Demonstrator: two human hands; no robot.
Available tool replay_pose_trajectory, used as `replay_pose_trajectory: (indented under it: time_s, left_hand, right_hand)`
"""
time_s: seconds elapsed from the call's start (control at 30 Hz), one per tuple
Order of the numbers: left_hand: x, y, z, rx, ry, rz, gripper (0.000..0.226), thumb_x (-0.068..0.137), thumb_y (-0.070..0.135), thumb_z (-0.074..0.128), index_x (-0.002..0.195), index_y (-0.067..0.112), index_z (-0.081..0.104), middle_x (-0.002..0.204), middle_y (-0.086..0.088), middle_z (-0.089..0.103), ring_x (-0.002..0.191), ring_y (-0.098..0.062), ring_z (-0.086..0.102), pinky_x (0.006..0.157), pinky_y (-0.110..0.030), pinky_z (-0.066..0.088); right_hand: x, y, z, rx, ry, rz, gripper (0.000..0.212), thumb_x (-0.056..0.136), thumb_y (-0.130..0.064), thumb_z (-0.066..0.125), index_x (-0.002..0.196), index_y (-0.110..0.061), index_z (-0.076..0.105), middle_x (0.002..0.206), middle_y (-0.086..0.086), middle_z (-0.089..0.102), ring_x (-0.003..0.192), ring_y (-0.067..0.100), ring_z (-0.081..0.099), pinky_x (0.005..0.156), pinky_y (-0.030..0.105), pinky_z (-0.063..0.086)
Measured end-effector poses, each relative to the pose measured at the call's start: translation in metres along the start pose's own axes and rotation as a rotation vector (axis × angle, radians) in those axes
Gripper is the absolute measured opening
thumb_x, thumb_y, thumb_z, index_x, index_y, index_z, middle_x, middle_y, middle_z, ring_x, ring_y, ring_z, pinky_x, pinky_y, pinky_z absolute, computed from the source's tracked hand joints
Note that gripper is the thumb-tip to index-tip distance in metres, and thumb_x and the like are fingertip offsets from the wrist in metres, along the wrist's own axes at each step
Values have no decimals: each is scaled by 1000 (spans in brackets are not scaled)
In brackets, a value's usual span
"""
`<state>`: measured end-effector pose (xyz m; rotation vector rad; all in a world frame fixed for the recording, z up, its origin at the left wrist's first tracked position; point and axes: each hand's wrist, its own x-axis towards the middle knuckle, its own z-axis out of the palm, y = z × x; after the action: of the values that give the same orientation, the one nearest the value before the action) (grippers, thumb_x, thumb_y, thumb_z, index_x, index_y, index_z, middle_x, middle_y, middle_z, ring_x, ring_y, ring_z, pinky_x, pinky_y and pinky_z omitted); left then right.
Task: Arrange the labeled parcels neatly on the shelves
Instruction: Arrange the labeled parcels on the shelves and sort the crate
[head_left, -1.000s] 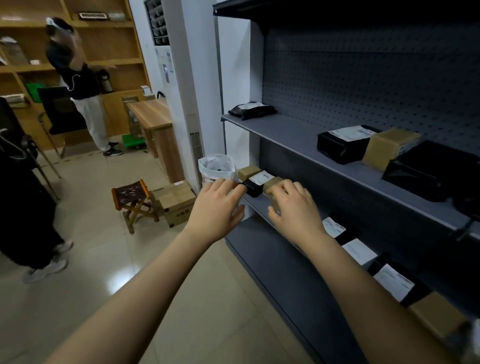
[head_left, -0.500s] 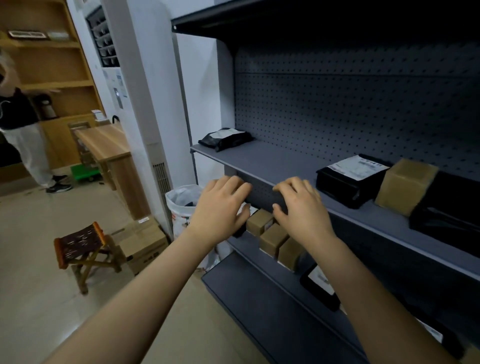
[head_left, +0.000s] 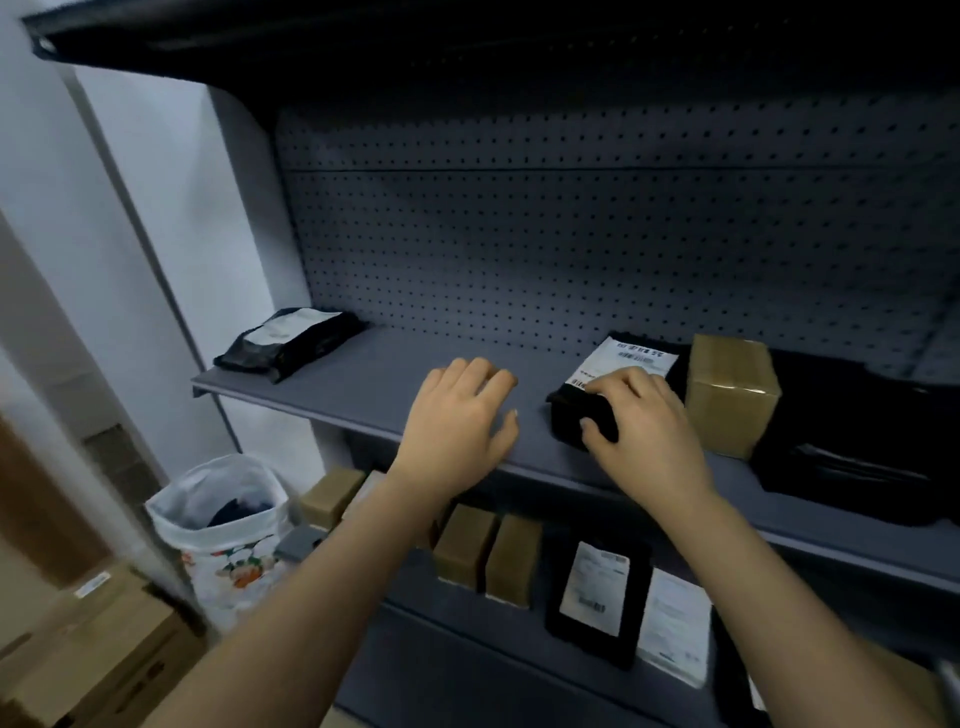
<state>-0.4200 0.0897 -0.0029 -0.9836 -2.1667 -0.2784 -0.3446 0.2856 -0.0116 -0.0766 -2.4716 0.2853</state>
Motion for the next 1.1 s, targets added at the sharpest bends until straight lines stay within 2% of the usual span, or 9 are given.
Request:
replay_pose_trajectory:
  time_s: [0.13,0.3,0.47,0.57,0.7,0.8,0.9,1.0,1.1]
  left_hand:
    - [29,-5,35,-112,-13,89,27,88,31,50,101,13,64,94,-5,60,84,-26,56,71,-35,42]
    - [58,-9,73,-320,-77,148,33,90,38,45,103,13,63,97,-4,60,88,-26,56,75,-36,44]
    - [68,-12,106,-581,-371,40,51,98,48,44,138,16,45,132,-3,53,120,-23,49,94,-35,43]
    - [65,-13,124,-782,-551,-74,65,96,59,39,149,22,31,146,0,46,131,-20,45,103,-39,43]
    - [57,-9,127,-1039,-619,-140,52,98,55,37,146,35,35,141,6,51,129,-14,47,100,-28,39]
    - [55,-5,128,-1123,-596,-163,45,100,50,38,143,38,38,138,10,53,128,-11,48,103,-29,39]
    - [53,-7,129,-1167,-567,-176,43,101,44,40,143,40,39,138,17,52,129,-5,45,106,-28,38]
    - [51,-11,127,-1251,-503,-168,44,102,36,44,144,42,38,138,25,49,130,4,40,110,-24,33]
    - [51,-13,117,-1326,-412,-210,48,100,30,49,143,47,34,135,32,42,129,16,33,107,-9,26]
  right_hand:
    - [0,17,3,-41,47,164,25,82,-17,72,104,-8,65,100,9,60,92,31,56,75,40,49]
    - [-4,20,7,-76,88,410,28,89,-27,63,112,-11,62,109,8,58,103,28,54,85,41,48]
    - [-4,12,19,65,40,735,51,97,-43,52,137,-13,47,132,10,51,118,27,52,87,33,43]
    - [-3,7,23,220,3,868,56,99,-45,47,143,-10,44,131,12,58,124,27,52,84,26,39]
    - [0,2,21,353,12,860,42,102,-39,42,136,-16,51,116,-4,59,113,12,52,75,16,33]
    - [0,2,22,393,29,826,36,103,-36,42,134,-21,53,108,-14,54,104,4,48,64,5,36]
    - [-2,5,28,455,56,801,35,102,-37,44,135,-30,53,113,-18,59,110,3,53,73,0,37]
    - [-2,4,35,554,102,764,40,101,-35,49,140,-33,48,126,-22,57,120,-2,50,94,8,38]
    - [0,0,38,659,169,687,44,100,-30,52,143,-33,45,136,-23,52,126,-12,43,99,3,32]
